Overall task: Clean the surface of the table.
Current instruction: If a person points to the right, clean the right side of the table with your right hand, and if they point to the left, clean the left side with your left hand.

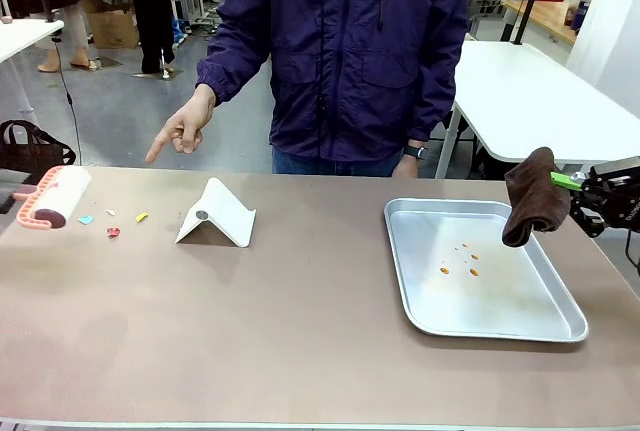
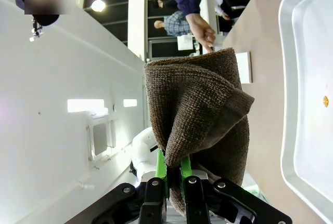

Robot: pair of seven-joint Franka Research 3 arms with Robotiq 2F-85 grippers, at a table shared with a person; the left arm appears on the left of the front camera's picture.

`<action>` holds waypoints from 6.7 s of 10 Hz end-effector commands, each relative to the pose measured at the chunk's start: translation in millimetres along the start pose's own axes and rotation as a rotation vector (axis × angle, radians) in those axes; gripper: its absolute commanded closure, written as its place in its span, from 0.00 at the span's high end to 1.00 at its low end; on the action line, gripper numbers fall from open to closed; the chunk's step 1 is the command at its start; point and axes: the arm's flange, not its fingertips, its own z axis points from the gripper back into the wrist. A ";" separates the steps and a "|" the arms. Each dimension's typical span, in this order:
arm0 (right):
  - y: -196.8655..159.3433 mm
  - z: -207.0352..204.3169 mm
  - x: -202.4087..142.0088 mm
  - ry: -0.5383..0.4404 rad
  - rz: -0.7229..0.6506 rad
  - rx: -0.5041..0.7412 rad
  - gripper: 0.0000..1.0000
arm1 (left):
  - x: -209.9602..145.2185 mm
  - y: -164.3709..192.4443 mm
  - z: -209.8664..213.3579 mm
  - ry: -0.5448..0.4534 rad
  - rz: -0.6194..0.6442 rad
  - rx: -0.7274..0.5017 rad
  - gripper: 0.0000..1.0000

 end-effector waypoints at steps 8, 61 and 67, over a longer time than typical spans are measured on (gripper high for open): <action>5.8 -3.9 1.2 -0.005 -0.018 0.011 0.00 | 37.3 -8.6 10.5 -0.117 0.034 0.433 0.10; 5.8 -3.9 1.2 -0.005 -0.018 0.011 0.00 | -103.8 -98.2 39.7 0.207 0.006 -0.025 0.10; 5.8 -3.9 1.2 -0.005 -0.018 0.011 0.00 | -115.7 -103.1 40.8 0.218 0.031 -0.013 0.10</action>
